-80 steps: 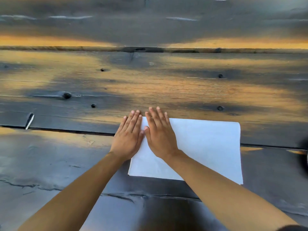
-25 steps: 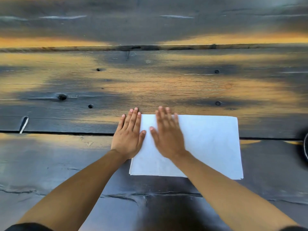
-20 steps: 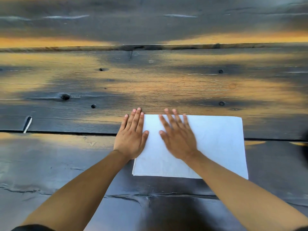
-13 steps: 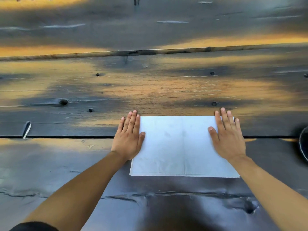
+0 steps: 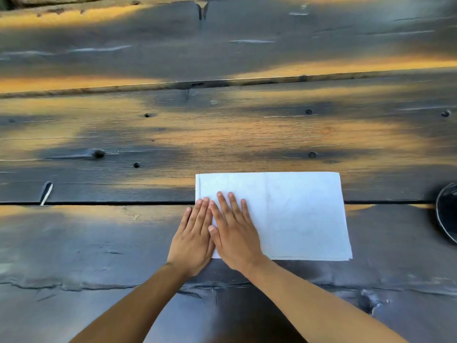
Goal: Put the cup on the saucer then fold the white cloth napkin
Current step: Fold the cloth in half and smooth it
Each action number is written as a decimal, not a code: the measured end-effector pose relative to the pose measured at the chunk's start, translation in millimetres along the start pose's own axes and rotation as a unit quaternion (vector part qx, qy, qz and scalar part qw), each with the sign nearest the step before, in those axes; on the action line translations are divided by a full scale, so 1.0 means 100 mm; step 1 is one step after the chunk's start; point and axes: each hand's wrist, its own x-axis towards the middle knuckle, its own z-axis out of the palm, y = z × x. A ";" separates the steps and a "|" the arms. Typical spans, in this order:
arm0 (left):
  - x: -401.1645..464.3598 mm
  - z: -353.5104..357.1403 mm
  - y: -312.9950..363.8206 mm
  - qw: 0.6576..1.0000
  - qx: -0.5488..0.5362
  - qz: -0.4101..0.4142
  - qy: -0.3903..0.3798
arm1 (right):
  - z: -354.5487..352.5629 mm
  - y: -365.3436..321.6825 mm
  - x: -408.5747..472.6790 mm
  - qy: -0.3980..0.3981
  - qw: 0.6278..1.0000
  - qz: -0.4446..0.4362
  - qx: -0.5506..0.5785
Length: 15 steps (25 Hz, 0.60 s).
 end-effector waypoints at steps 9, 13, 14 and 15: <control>0.00 -0.01 0.03 1.000 0.014 -0.023 -0.005 | -0.27 1.79 -0.91 -0.006 0.985 0.126 -0.115; 0.00 -0.02 0.03 0.999 0.018 -0.025 -0.011 | -0.29 1.60 -0.81 0.003 0.981 0.175 -0.080; 0.00 -0.02 0.03 0.999 0.020 -0.027 -0.012 | -0.26 1.35 -0.68 0.019 0.984 0.167 -0.061; 0.01 -0.03 0.04 0.999 0.020 -0.027 -0.012 | -0.22 1.09 -0.54 0.032 0.988 0.146 -0.040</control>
